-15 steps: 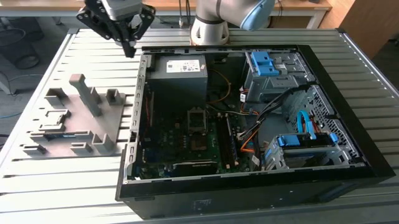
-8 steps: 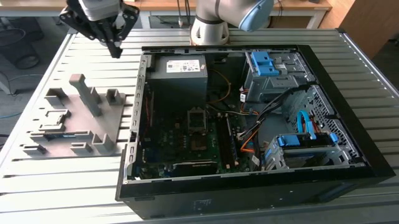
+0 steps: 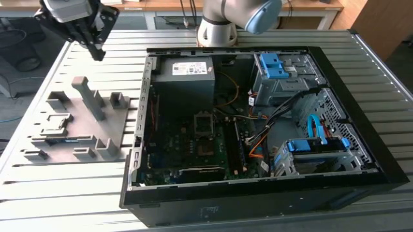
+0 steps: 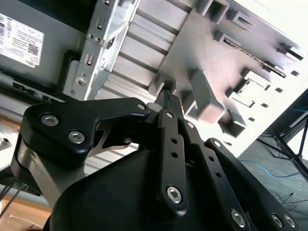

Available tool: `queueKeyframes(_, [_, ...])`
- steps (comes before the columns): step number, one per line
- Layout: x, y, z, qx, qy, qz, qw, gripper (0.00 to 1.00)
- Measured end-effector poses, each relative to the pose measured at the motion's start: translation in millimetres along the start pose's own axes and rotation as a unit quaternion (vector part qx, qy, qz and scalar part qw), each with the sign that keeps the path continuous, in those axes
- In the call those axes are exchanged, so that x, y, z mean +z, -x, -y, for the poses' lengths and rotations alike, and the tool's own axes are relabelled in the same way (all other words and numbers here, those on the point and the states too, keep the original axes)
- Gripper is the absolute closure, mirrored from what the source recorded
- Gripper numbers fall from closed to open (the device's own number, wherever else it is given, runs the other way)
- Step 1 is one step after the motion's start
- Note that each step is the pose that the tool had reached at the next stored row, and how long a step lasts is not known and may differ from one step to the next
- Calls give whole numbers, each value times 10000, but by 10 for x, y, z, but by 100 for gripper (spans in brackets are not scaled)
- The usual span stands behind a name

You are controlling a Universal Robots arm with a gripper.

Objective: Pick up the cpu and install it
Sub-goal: 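Reach for the cpu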

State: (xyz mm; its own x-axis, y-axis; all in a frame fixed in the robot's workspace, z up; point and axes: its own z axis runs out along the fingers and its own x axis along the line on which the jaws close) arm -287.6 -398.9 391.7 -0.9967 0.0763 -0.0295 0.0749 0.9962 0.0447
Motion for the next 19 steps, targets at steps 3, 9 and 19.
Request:
queueKeyframes(3, [-1,-116,9,0,0,0,10000,90])
queueKeyframes(9, [-4,-334,25,0,0,0,10000,90])
queueKeyframes(19, [-6,-693,53,0,0,0,10000,90])
